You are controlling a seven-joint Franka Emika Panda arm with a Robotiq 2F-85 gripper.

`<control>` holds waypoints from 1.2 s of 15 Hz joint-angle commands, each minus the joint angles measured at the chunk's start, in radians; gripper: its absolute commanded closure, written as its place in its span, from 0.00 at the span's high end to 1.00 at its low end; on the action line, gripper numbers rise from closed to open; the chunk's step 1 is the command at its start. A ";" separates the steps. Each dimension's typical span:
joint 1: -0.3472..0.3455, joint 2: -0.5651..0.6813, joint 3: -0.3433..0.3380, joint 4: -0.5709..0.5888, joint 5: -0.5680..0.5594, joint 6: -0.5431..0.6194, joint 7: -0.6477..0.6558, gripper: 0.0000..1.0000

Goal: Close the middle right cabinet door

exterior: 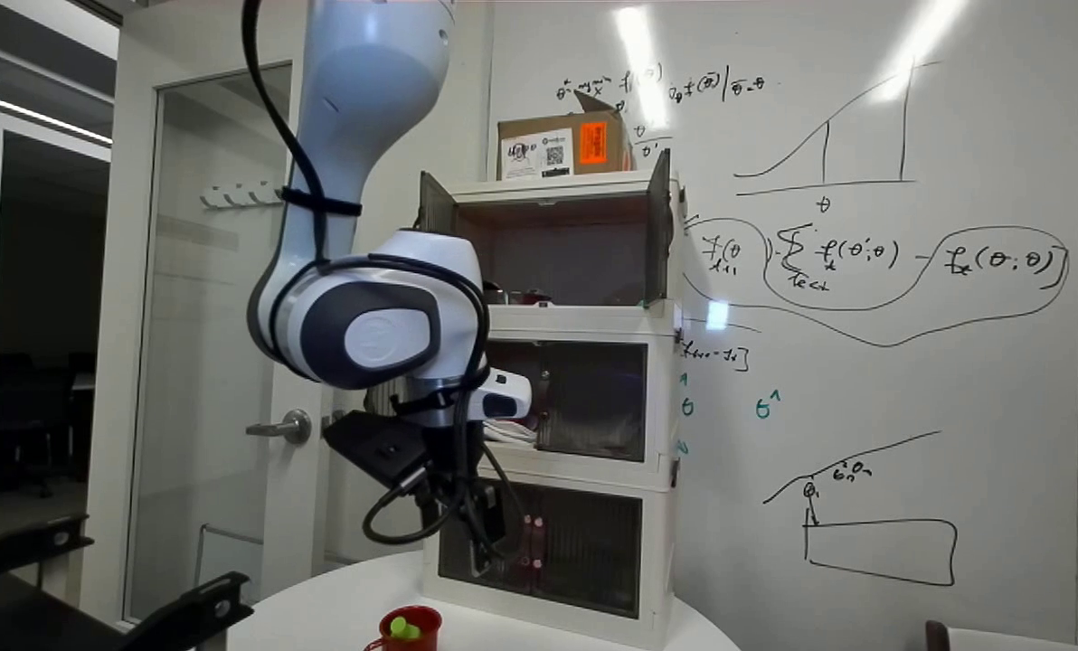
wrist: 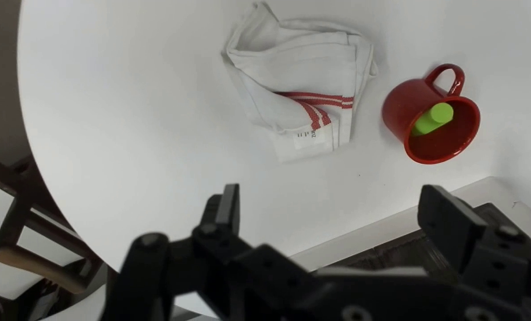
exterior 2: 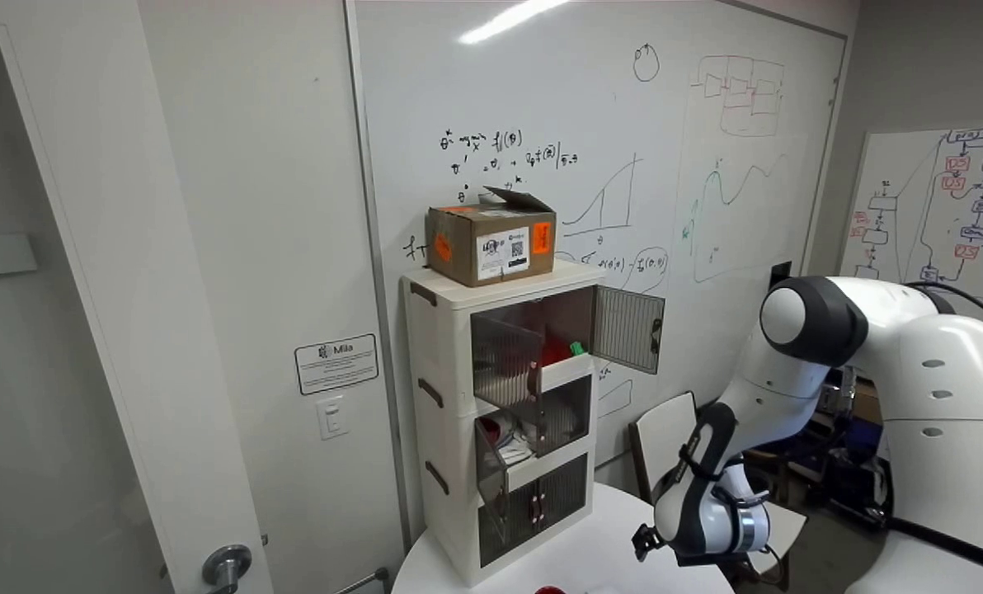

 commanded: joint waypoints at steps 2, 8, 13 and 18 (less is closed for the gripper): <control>0.012 -0.014 -0.014 -0.011 -0.031 0.000 0.033 1.00; 0.012 -0.014 -0.014 -0.013 -0.031 0.000 0.034 1.00; 0.012 -0.014 -0.014 -0.013 -0.031 0.000 0.034 1.00; -0.031 -0.248 0.059 -0.102 -0.061 -0.080 0.055 1.00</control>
